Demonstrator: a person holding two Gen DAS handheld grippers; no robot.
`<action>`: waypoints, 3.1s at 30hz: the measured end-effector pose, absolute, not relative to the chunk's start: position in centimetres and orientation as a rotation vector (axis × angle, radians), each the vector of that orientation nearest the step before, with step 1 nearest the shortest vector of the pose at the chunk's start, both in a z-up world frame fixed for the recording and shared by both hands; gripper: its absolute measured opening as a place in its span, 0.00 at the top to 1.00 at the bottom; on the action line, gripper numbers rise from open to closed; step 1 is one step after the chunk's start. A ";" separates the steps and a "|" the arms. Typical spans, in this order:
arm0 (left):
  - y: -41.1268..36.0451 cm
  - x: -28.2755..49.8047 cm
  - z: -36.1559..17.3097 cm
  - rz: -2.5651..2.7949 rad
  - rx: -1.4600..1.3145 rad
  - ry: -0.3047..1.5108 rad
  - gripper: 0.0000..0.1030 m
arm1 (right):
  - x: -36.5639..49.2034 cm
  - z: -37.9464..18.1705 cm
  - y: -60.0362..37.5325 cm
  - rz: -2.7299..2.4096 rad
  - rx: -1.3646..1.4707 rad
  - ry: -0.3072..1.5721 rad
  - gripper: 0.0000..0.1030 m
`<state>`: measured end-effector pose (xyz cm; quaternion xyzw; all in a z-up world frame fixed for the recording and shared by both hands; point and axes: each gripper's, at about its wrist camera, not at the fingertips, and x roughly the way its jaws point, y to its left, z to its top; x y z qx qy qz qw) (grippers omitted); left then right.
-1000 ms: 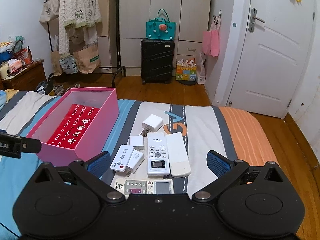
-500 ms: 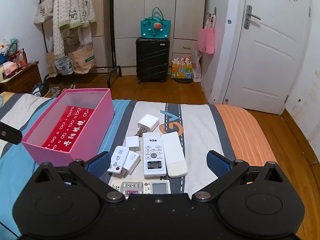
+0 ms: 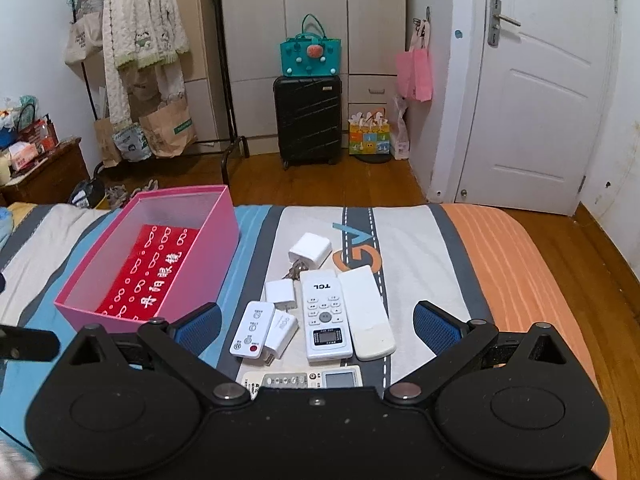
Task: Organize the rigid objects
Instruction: 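Move both tools toward the pink box and the remotes, then grip the pink box wall with the left tool while the right tool approaches the large white charger, then grasp the large white charger with the right tool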
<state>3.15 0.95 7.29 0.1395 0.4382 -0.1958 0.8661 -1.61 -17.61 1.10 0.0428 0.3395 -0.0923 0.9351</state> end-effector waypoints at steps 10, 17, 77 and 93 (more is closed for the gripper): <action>0.5 3.3 4.8 -0.341 0.209 0.855 0.00 | -1.2 0.4 -17.3 -0.180 0.048 0.713 0.00; 0.6 3.5 4.3 -0.340 0.150 0.853 0.00 | -1.5 0.4 -17.6 -0.186 0.050 0.721 0.00; 16.1 29.3 -10.6 -0.232 -0.081 1.064 0.79 | 15.9 -13.6 -14.5 -0.005 -0.046 1.011 0.44; 15.4 28.9 -10.6 -0.262 -0.090 1.036 0.95 | 16.7 -15.7 -20.8 -0.003 0.493 1.182 0.34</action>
